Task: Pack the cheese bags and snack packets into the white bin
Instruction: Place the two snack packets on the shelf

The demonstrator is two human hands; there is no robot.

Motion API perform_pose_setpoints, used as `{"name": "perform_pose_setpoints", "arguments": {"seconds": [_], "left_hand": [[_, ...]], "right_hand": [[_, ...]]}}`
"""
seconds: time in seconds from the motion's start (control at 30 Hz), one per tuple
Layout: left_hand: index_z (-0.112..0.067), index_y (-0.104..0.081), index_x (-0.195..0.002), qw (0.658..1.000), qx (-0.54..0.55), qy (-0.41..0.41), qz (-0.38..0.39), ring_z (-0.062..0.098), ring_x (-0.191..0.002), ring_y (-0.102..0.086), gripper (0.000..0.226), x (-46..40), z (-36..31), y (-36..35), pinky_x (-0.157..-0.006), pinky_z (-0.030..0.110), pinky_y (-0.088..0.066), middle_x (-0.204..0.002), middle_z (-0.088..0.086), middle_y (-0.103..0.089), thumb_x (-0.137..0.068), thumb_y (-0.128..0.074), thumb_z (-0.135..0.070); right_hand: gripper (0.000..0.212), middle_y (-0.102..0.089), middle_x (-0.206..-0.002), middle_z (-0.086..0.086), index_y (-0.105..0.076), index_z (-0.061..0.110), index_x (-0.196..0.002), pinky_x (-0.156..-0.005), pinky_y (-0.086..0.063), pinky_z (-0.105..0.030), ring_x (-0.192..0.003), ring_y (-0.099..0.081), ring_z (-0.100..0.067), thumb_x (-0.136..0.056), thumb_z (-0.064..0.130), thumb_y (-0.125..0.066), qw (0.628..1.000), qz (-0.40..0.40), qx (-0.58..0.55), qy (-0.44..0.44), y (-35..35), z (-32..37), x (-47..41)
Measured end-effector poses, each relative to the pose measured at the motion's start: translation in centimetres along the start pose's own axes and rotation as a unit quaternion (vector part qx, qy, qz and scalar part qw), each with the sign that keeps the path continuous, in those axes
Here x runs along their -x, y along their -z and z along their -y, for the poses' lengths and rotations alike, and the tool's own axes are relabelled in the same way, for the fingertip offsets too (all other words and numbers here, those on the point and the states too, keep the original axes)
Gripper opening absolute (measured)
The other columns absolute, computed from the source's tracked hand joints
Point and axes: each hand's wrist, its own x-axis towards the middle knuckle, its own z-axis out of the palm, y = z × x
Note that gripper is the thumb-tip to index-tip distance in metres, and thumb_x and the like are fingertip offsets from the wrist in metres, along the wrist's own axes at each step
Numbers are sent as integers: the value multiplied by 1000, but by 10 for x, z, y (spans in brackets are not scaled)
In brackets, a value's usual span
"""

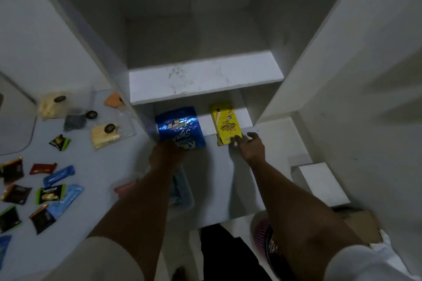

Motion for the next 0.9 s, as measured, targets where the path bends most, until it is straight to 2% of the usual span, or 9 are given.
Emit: {"name": "perform_pose_setpoints", "arguments": {"seconds": [0.17, 0.27, 0.37, 0.5, 0.57, 0.63, 0.7, 0.8, 0.9], "left_hand": [[-16, -54, -140, 995, -73, 63, 5, 35, -114, -65, 64, -36, -10, -9, -92, 42, -54, -128, 14, -66, -89, -62, -53], [-16, -50, -143, 991, -96, 91, 8, 34, -119, -62, 63, -48, -11, -15, -93, 42, -50, -131, 13, -64, -92, -59, -53], [-18, -41, -150, 989, -94, 110, 3, 35, -123, -59, 71, -61, -13, -22, -95, 43, -48, -136, 13, -60, -92, -58, -55], [-15, -21, -158, 991, -4, 133, -24, 41, -123, -58, 82, -70, -16, -29, -98, 49, -48, -139, 17, -57, -94, -64, -42], [-11, -26, -154, 982, 91, 154, -67, 44, -123, -58, 75, -69, -19, -31, -99, 50, -47, -138, 21, -57, -94, -67, -31], [-5, -43, -145, 974, 132, 163, -82, 43, -122, -59, 65, -71, -22, -29, -95, 47, -49, -135, 22, -60, -90, -74, -23], [-2, -61, -129, 981, 102, 154, -56, 38, -113, -65, 53, -72, -23, -27, -80, 39, -50, -125, 22, -67, -87, -79, -28], [-1, -71, -114, 989, 63, 126, -34, 33, -98, -68, 41, -63, -28, -24, -69, 33, -44, -111, 20, -72, -92, -71, -36], [-3, -73, -106, 993, 84, 56, -59, 25, -79, -60, 32, -45, -34, -21, -64, 30, -43, -102, 19, -73, -97, -61, -32]], "right_hand": [[87, -66, -127, -10, -54, 8, -135, -96, -47, -35, -121, -62, -31, -74, 67, -75, 998, 36, 28, -31, -18, 21, -49], [96, -65, -127, -9, -49, 11, -138, -93, -49, -34, -119, -63, -30, -67, 69, -77, 997, 39, 50, -47, -29, 28, -63], [91, -66, -119, -9, -49, 17, -122, -93, -55, -42, -112, -65, -32, -53, 70, -76, 994, 42, 81, -60, -39, 33, -77], [80, -66, -119, -8, -45, 16, -123, -89, -53, -37, -110, -66, -32, -65, 54, -84, 993, 53, 72, -71, -44, 33, -85], [74, -66, -119, -8, -48, 12, -126, -84, -50, -33, -110, -66, -31, -72, 46, -85, 994, 53, 62, -68, -44, 30, -90], [66, -69, -115, -8, -55, 11, -123, -85, -54, -34, -106, -68, -30, -74, 44, -85, 995, 53, 45, -66, -43, 27, -92], [54, -75, -104, -9, -67, 10, -113, -82, -60, -40, -93, -72, -30, -75, 43, -85, 996, 55, 26, -65, -40, 23, -89], [31, -75, -80, -12, -75, 10, -87, -60, -62, -38, -62, -69, -28, -74, 36, -87, 994, 74, -33, -77, -28, 16, -74], [29, -76, -83, -19, -74, 6, -85, -60, -64, -44, -63, -71, -30, -73, 30, -88, 989, 69, -94, -94, -15, 6, -54]]}}
